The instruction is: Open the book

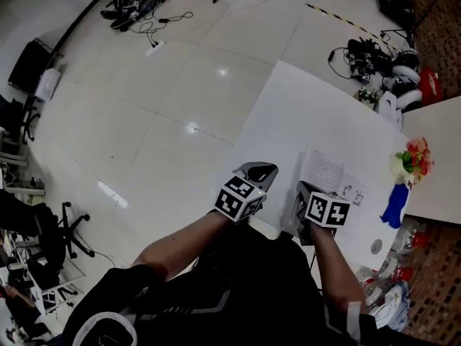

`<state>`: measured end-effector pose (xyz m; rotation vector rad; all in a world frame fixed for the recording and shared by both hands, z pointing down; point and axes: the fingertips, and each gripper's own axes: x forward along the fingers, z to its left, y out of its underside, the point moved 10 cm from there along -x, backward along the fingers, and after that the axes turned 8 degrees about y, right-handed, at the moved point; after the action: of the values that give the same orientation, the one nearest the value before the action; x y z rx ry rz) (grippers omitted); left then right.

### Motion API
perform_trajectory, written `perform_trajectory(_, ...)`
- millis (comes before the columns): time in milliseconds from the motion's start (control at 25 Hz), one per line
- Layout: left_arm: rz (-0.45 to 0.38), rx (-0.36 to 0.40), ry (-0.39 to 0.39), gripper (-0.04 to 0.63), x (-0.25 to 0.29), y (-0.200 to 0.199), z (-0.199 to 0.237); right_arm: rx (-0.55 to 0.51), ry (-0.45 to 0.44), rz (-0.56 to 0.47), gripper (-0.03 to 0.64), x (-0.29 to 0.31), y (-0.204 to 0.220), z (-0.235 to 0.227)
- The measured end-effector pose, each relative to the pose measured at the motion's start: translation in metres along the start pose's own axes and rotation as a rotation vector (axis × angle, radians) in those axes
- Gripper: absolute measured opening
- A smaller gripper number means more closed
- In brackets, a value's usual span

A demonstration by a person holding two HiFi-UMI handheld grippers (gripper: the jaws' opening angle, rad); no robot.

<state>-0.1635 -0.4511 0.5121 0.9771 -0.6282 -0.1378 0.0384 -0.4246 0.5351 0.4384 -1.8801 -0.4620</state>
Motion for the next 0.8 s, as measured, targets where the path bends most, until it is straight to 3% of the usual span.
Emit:
perform_trajectory(280,0.023,0.000,0.024,-0.003,-0.025,0.013,0.033,-0.108,0.173,0.150,0.000,0.074,0.020,0.028)
perform_trajectory(480,0.030,0.008,0.041,-0.003,-0.029,0.014,0.041,-0.105,0.163,0.154,0.003,0.084,0.028,0.034)
perform_trajectory(640,0.029,0.011,0.053,-0.003,-0.014,0.006,0.026,-0.117,0.113,0.087,0.003,0.062,0.019,0.029)
perform_trajectory(800,0.005,0.017,0.049,-0.003,0.011,-0.012,0.008,-0.088,0.026,-0.106,0.003,0.016,-0.003,0.007)
